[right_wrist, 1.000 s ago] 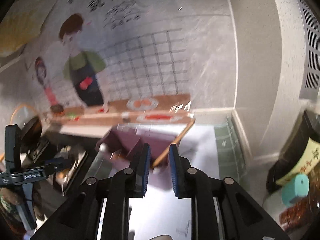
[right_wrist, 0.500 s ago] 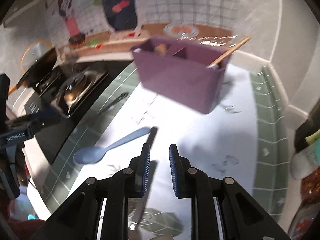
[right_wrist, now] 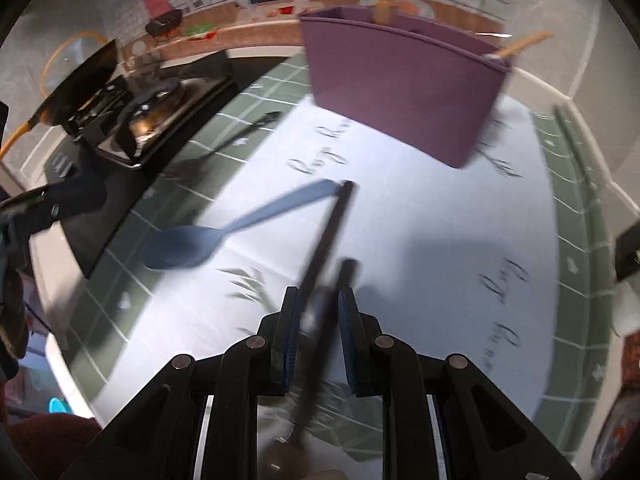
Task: Organize utensils
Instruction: 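Lower the left gripper toward the blue plastic spoon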
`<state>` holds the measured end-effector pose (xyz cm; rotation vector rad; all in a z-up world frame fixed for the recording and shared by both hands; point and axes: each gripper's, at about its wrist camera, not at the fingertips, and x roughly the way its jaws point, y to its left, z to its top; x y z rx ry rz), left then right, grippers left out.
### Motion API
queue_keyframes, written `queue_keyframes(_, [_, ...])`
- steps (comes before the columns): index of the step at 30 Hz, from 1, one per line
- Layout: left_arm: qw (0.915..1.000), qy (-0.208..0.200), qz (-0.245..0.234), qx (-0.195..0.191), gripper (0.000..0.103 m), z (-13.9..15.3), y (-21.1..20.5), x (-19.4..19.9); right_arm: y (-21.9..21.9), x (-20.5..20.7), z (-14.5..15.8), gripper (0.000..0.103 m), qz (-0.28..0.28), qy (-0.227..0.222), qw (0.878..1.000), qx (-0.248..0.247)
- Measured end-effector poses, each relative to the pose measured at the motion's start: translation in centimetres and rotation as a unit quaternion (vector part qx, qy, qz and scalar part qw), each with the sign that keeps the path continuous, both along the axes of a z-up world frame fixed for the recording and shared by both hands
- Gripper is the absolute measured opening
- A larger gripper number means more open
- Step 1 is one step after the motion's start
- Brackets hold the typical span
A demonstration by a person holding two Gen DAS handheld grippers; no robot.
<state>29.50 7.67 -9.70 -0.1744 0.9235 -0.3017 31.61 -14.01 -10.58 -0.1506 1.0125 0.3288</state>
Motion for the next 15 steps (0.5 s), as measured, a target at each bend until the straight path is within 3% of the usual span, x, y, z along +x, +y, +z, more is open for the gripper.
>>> queue_keyframes(5, [0.9986,-0.019,-0.035,0.033,0.068,-1.3,-3.3,-0.1,-3.5,-0.3,0.5,0.018,-0.048,-0.007,0.999,-0.004])
queue_keyframes(11, [0.9942,-0.026,-0.053,0.090,0.069,-2.2,-5.1,0.4,-5.2,-1.4,0.4,0.018,-0.075,-0.009,0.997,0.005])
queue_keyframes(15, [0.9927,-0.016,-0.067,0.099,0.067,-2.8,-5.7,0.6,-5.3,-2.0,0.0,0.018,-0.081,-0.008,0.997,0.001])
